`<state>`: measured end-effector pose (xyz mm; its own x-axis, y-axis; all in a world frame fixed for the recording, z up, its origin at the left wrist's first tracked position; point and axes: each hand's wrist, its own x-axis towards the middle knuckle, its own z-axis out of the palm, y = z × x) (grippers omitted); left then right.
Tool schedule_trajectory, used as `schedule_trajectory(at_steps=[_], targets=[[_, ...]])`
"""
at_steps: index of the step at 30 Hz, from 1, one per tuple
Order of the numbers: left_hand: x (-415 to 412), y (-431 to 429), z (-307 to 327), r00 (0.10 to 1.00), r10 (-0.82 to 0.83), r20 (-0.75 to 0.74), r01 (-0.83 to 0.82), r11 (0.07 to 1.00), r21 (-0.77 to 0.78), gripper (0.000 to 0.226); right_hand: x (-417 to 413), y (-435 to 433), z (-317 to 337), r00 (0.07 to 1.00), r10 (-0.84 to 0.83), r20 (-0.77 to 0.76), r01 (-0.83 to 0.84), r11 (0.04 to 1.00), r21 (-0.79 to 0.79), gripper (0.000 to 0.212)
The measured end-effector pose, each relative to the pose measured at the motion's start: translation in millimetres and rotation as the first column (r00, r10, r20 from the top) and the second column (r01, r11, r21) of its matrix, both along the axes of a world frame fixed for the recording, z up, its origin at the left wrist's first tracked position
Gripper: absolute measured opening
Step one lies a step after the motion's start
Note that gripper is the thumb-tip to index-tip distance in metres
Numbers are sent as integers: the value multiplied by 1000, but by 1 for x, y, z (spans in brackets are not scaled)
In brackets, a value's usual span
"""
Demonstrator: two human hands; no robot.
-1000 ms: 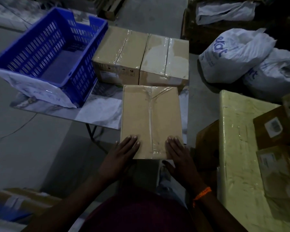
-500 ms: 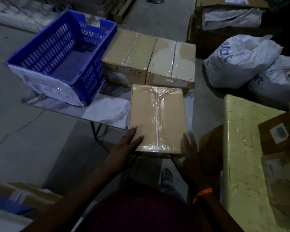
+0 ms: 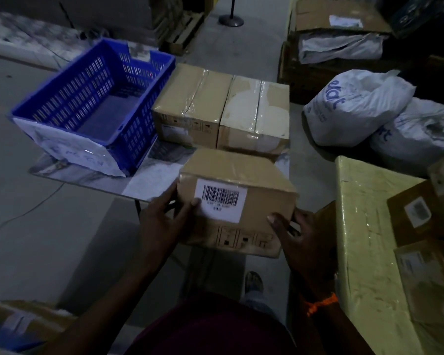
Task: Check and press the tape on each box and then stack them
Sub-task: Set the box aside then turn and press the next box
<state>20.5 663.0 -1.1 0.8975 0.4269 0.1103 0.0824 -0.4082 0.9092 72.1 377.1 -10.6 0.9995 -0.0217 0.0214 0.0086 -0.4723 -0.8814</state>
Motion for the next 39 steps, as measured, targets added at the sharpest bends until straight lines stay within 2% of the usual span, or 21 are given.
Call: schedule_trajectory(at_steps=[3, 7, 11, 13, 17, 20, 22, 23, 25, 27, 29, 39], targets=[[24, 5, 13, 1000, -17, 18, 17, 999, -47, 61, 28, 8, 26, 1000, 13, 29, -13, 1000, 11, 44], [58, 1, 27, 997, -59, 53, 60, 998, -8, 66, 75, 12, 42, 998, 50, 29, -49, 998, -30, 61], [78, -9, 29, 996, -60, 59, 61, 998, -18, 49, 118, 13, 47, 990, 137, 24, -135, 988, -72, 35], [88, -14, 26, 995, -34, 90, 37, 999, -31, 45, 133, 16, 49, 987, 154, 35, -150, 984, -93, 38], [105, -17, 30, 996, 58, 61, -59, 998, 15, 50, 152, 21, 43, 991, 126, 54, -111, 968, -224, 51], [107, -14, 27, 993, -26, 116, 7, 987, 159, 56, 145, 28, 45, 974, 100, 202, -6, 907, -420, 55], [109, -9, 23, 990, -85, 116, 29, 907, 421, 58, 133, 40, 51, 917, 184, 353, 37, 844, -535, 61], [111, -6, 24, 989, -109, 100, 33, 821, 570, 59, 126, 49, 58, 888, 244, 389, 21, 825, -565, 63], [114, -8, 33, 979, -203, 35, 102, 628, 771, 57, 115, 63, 58, 865, 361, 349, -82, 787, -612, 68], [116, -14, 38, 947, -305, -103, 259, 530, 808, 58, 108, 73, 54, 878, 416, 237, -165, 727, -666, 72], [115, -19, 36, 932, -315, -178, 321, 496, 807, 60, 104, 76, 50, 884, 422, 202, -165, 684, -710, 72], [118, -22, 41, 937, -305, -170, 307, 490, 816, 60, 111, 73, 52, 881, 445, 162, -211, 675, -707, 72]])
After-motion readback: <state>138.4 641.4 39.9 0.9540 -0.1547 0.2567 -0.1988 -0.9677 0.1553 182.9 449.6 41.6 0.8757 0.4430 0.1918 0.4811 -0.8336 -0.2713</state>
